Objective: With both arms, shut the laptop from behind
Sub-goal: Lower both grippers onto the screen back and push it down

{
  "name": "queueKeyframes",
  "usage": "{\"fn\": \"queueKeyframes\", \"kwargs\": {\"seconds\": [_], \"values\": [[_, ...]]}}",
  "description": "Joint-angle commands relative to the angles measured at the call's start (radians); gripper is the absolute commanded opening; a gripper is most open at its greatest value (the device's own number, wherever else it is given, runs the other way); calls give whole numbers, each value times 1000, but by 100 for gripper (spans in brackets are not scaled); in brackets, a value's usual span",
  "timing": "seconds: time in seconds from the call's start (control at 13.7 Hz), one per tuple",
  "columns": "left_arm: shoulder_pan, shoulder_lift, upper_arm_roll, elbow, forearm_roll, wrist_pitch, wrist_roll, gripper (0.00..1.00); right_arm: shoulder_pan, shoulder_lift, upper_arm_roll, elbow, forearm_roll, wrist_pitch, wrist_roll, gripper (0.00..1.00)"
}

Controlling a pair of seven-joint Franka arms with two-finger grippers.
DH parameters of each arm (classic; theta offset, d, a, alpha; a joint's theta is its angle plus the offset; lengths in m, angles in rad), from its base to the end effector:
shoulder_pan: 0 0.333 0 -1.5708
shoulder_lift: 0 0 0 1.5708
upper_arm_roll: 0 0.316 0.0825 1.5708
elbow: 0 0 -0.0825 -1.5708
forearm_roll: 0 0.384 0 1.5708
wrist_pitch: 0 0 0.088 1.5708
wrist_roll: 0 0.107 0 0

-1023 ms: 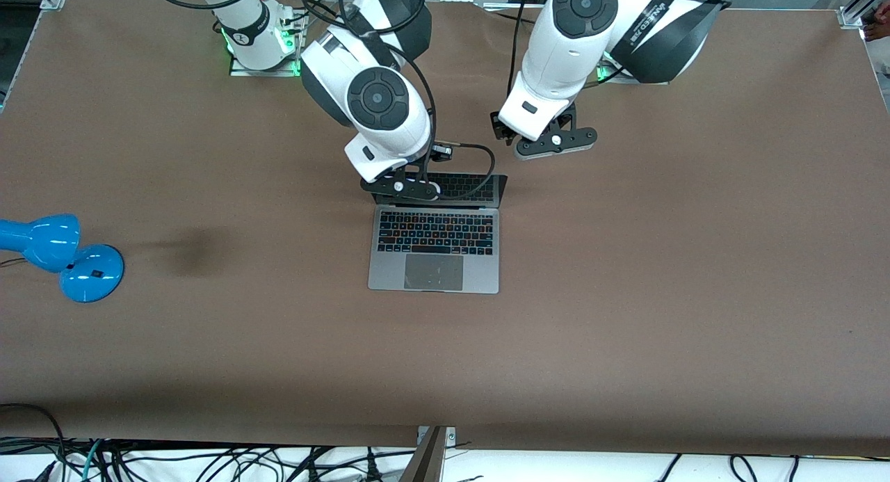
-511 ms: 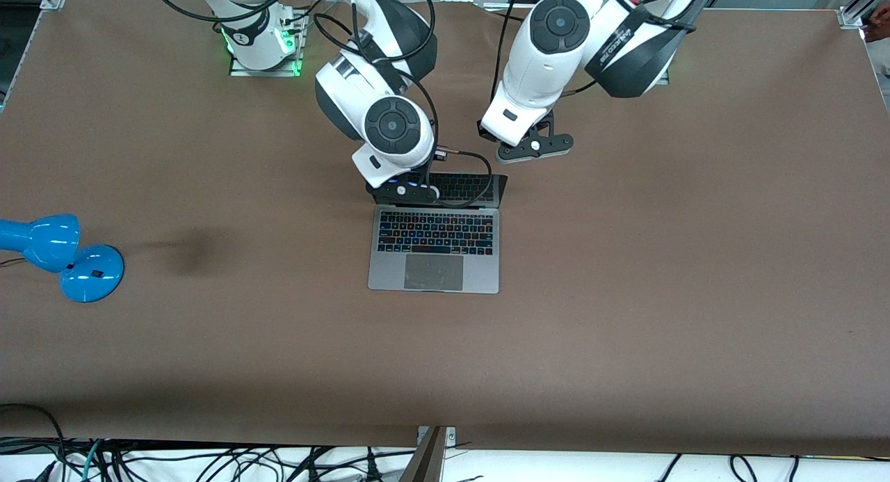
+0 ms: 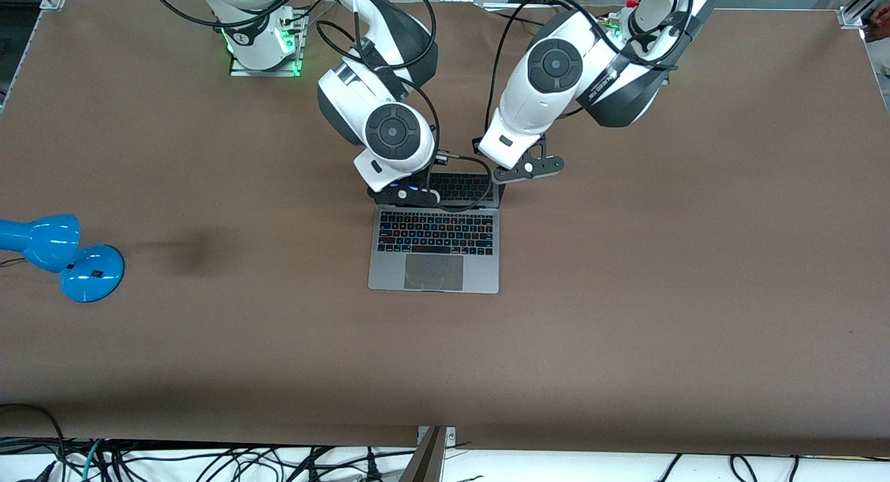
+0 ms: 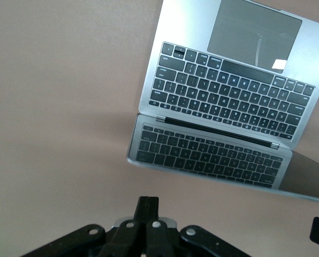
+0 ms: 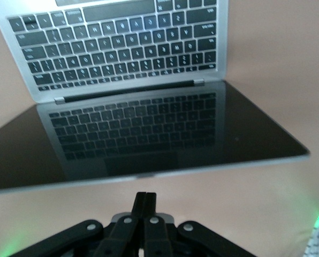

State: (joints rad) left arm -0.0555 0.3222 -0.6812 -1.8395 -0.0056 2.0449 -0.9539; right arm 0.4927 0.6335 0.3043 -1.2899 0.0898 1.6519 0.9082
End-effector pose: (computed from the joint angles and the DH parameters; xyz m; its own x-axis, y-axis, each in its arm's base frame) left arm 0.4735 -0.3940 0.3859 0.9545 0.2263 -0.1942 0.2452 -0.9663 0.0791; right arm 0.5140 0.4722 0.3739 0.9212 -0.1582 -0.3554 -0.1570 -0.9871 0.0326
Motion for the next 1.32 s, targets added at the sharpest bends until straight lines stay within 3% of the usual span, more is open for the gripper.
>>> {"fn": "queueKeyframes", "kwargs": {"seconds": [0.0,0.22,0.58,0.95,1.24], "values": [[5,1,-8,-47,32,63,-9,0,-9,14,9,-9,16,60,4,0],[5,3,-8,-92,47,110,-9,0,-14,18,6,-8,8,95,3,0],[5,63,3,-75,53,159,-9,0,-34,18,2,-5,-2,130,-31,0],[3,135,5,8,119,158,-17,0,-52,26,-16,-5,-27,212,-74,0],[0,244,3,161,215,98,-42,0,-54,58,-34,-5,-42,273,-100,0]]}}
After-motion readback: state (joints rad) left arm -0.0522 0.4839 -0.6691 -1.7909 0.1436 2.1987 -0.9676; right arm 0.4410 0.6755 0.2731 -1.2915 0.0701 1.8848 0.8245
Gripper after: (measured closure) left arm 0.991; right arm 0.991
